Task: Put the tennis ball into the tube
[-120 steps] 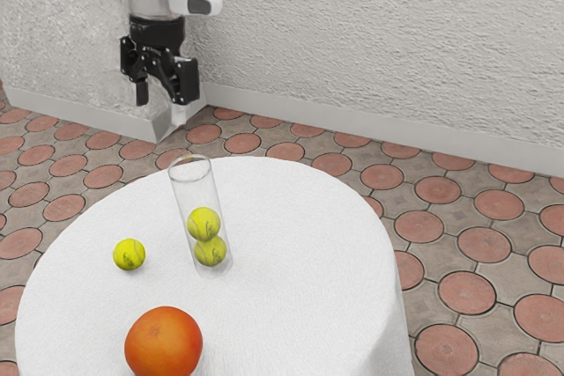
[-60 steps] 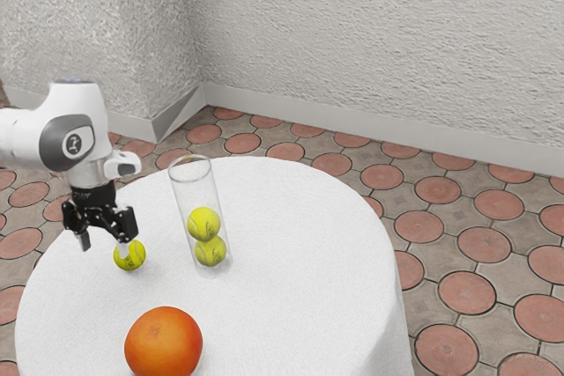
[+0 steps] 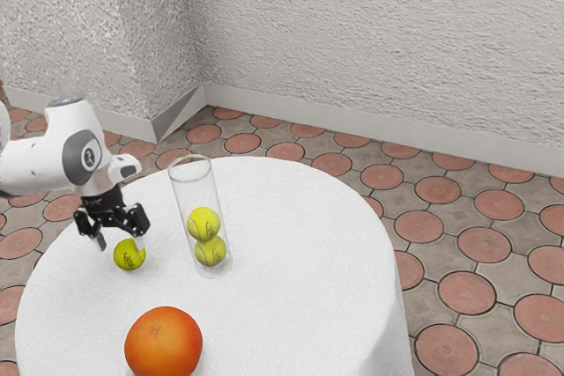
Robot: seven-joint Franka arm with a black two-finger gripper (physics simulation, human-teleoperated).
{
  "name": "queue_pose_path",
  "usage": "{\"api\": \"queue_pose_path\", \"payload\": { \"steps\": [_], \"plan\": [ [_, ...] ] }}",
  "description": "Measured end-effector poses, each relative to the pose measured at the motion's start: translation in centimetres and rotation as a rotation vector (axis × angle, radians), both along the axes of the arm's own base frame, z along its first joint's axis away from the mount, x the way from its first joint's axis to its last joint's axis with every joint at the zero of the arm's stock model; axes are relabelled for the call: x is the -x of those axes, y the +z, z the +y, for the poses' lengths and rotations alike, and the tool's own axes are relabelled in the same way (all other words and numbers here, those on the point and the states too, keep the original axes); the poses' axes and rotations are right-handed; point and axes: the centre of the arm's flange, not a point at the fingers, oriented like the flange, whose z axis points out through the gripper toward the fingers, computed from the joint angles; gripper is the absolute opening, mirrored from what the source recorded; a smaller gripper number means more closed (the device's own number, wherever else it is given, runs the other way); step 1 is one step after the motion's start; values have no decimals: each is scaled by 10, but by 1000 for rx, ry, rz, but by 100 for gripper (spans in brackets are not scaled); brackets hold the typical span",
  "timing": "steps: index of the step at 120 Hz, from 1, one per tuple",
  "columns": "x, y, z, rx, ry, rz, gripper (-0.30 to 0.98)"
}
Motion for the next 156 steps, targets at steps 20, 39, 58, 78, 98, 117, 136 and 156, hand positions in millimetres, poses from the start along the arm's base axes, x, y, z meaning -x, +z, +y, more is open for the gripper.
{"api": "queue_pose_path", "payload": {
  "steps": [20, 39, 58, 78, 98, 117, 136, 156],
  "plan": [
    [-9, -5, -8, 9, -39, -16, 67],
    [-9, -19, -6, -4, -80, 8, 67],
    [-9, -27, -6, -8, -109, 19, 67],
    [-9, -33, -8, -9, -133, 28, 67],
    [-12, -36, -15, -8, -160, 29, 55],
    [-14, -33, -15, -7, -171, 20, 43],
    [-16, -27, -16, -10, -181, 8, 36],
    [-36, 24, -27, -43, -243, -79, 30]
  ]
}}
